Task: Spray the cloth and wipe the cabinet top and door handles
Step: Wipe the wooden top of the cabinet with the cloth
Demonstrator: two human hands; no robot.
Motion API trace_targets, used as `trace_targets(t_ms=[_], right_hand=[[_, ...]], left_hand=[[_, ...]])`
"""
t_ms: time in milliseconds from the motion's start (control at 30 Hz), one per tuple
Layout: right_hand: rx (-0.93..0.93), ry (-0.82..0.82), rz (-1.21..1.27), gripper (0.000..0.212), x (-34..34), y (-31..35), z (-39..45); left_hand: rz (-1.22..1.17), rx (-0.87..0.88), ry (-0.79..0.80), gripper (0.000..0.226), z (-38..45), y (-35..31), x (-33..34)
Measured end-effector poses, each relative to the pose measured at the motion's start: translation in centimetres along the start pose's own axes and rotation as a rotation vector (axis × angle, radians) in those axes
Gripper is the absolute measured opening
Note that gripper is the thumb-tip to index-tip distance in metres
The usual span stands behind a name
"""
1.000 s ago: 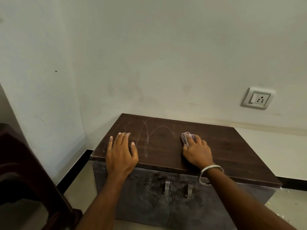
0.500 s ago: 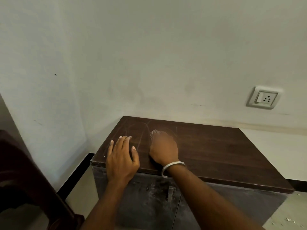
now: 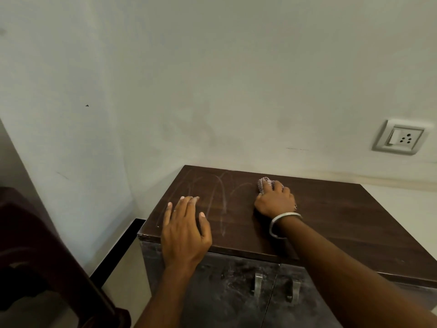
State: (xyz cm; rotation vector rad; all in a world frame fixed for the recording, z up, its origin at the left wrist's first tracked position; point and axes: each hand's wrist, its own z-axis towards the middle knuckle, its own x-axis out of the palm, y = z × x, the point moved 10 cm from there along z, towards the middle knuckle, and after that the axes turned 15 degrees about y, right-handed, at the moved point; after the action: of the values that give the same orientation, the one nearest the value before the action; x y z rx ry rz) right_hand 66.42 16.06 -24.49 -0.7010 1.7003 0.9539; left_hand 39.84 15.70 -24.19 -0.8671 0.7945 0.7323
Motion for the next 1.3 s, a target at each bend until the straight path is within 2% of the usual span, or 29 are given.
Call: trace_targets(t_ms=[100, 200, 300, 467, 567, 667, 867, 1000, 1067, 1200, 1300], right_hand=[[-0.122, 0.017, -0.014, 0.058, 1.3, 5.1, 0.6], [-0.177, 0.021, -0.018, 0.057, 1.5, 6.6, 0.8], [-0.170, 0.022, -0.049, 0.059, 0.6, 4.3, 1.6], [0.025, 0.013, -0.026, 0.060, -2.0, -3.3, 3.7], [0.092, -0.004, 0.002, 0.060, -2.6, -4.8, 4.5], [0.083, -0.011, 0.013, 0.062, -1.9, -2.6, 5.1], [-0.109, 0.029, -0.037, 0.060, 0.3, 6.0, 6.0], [-0.188, 0.025, -0.037, 0.059, 0.2, 6.7, 6.2], [-0.164, 0.022, -0.036, 0.059, -0.2, 4.9, 6.4], [0.024, -0.005, -0.010, 0.061, -1.8, -1.2, 6.8], [0.099, 0.003, 0.010, 0.063, -1.8, -2.3, 6.7]], left_hand=[[-0.007, 0.002, 0.001, 0.048, 0.0, 0.0, 0.1], [-0.017, 0.006, -0.002, 0.049, 0.1, 0.2, 0.1], [-0.029, 0.003, -0.003, 0.049, 0.1, 0.2, 0.1], [-0.037, 0.011, -0.016, 0.050, 0.0, 0.1, -0.1], [-0.036, 0.013, -0.015, 0.049, 0.0, 0.0, 0.0], [-0.038, 0.022, -0.022, 0.048, 0.0, 0.0, -0.1], [-0.043, 0.028, -0.043, 0.046, -0.2, -0.1, -0.3], [-0.059, 0.030, -0.050, 0.046, -0.1, 0.0, -0.3], [-0.063, 0.025, -0.046, 0.047, -0.1, 0.1, -0.3], [-0.063, 0.030, -0.045, 0.047, -0.1, -0.1, -0.5], [-0.073, 0.034, -0.053, 0.048, -0.2, -0.2, -0.6]])
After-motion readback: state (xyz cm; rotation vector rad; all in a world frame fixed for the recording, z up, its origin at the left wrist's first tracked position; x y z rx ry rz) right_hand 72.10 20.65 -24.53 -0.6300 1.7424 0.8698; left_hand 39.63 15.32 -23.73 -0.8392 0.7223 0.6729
